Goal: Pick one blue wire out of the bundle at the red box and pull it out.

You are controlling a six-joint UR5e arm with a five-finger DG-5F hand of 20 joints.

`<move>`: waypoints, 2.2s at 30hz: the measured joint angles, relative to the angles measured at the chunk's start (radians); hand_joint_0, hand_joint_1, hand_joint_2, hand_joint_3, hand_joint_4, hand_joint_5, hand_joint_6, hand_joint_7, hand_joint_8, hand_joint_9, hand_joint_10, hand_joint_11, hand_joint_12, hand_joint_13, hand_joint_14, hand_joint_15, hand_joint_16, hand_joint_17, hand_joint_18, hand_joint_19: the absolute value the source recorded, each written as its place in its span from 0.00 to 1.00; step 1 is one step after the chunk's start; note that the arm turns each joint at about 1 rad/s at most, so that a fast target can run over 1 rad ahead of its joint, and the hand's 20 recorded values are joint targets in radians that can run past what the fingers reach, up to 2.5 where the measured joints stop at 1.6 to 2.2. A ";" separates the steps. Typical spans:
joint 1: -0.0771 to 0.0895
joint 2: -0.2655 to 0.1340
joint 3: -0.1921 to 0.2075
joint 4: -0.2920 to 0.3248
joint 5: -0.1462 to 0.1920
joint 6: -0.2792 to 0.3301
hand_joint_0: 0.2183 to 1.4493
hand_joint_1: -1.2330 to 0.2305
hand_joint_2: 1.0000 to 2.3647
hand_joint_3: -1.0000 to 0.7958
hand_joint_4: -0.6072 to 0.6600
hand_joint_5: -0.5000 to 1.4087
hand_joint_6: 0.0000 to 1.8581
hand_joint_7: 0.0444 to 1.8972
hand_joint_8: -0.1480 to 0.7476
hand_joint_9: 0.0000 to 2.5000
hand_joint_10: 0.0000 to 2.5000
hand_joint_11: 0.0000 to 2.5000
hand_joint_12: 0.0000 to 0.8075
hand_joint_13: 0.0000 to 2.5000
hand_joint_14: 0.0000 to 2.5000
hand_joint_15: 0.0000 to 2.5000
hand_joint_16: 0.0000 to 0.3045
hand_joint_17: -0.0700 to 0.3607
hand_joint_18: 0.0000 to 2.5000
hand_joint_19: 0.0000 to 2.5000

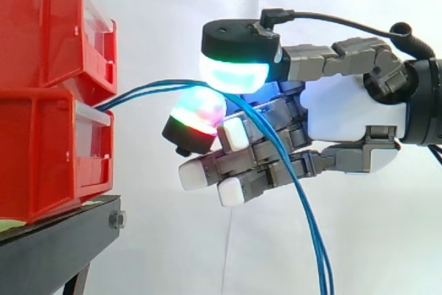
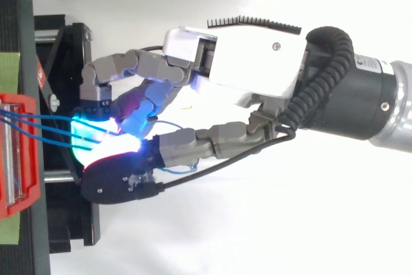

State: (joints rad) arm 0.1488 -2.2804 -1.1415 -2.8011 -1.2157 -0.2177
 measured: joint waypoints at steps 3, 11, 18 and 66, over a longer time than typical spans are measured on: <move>0.000 0.000 0.000 0.000 0.000 0.000 0.36 0.22 0.02 0.49 0.72 0.21 0.35 0.51 0.46 0.45 0.01 0.29 0.43 0.28 0.01 0.16 0.17 0.44 0.23 0.24; 0.000 0.001 0.000 0.000 0.001 0.001 0.48 0.22 0.01 0.41 0.74 0.22 0.32 0.56 0.46 0.44 0.01 0.26 0.42 0.28 0.01 0.16 0.17 0.44 0.22 0.25; 0.000 0.001 0.000 0.002 0.001 0.001 0.33 0.35 0.01 0.51 0.82 0.23 0.27 0.58 0.48 0.45 0.01 0.19 0.48 0.30 0.01 0.15 0.21 0.50 0.27 0.24; 0.000 0.000 0.000 0.007 0.001 0.000 0.36 0.27 0.01 0.51 0.73 0.18 0.45 0.32 0.47 0.40 0.01 0.29 0.44 0.28 0.01 0.17 0.18 0.45 0.25 0.26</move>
State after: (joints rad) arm 0.1487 -2.2799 -1.1413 -2.7943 -1.2149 -0.2178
